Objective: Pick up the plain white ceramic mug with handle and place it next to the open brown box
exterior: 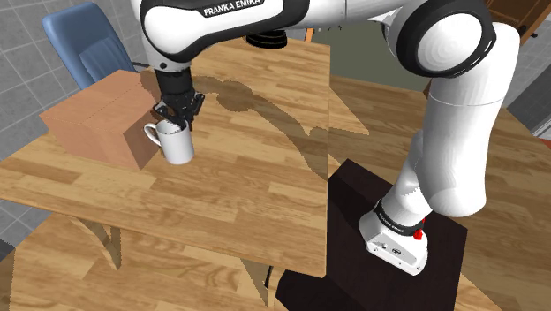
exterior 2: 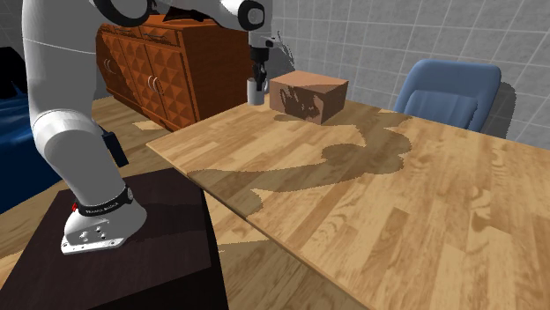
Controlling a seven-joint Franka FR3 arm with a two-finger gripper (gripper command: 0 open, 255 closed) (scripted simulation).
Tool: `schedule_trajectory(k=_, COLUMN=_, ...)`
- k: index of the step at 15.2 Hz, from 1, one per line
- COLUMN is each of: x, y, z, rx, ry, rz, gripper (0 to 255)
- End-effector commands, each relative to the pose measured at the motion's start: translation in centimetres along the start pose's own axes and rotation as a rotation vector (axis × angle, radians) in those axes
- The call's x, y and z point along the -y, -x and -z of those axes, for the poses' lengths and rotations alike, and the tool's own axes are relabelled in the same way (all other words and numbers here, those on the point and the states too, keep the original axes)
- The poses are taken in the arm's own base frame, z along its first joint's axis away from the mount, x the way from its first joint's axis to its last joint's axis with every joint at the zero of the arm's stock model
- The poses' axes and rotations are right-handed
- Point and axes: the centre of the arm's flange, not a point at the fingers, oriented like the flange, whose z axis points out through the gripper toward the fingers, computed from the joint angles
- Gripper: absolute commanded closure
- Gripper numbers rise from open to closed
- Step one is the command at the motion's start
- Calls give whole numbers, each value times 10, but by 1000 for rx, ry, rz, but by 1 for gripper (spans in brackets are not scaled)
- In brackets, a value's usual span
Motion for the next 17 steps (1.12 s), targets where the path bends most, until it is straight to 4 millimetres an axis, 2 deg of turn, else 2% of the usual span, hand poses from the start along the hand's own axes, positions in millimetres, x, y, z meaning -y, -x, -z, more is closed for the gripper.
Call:
schedule_trajectory(k=1, x=0, y=-1, z=-11, rx=0, ry=0, rz=0, gripper=255)
schedule_trajectory(k=11, x=-1, y=-5, z=-64, rx=0, ry=0, rz=0, gripper=255)
schedule_trajectory(k=17, x=-1, y=-5, z=-64, rx=0, ry=0, rz=0, gripper=255)
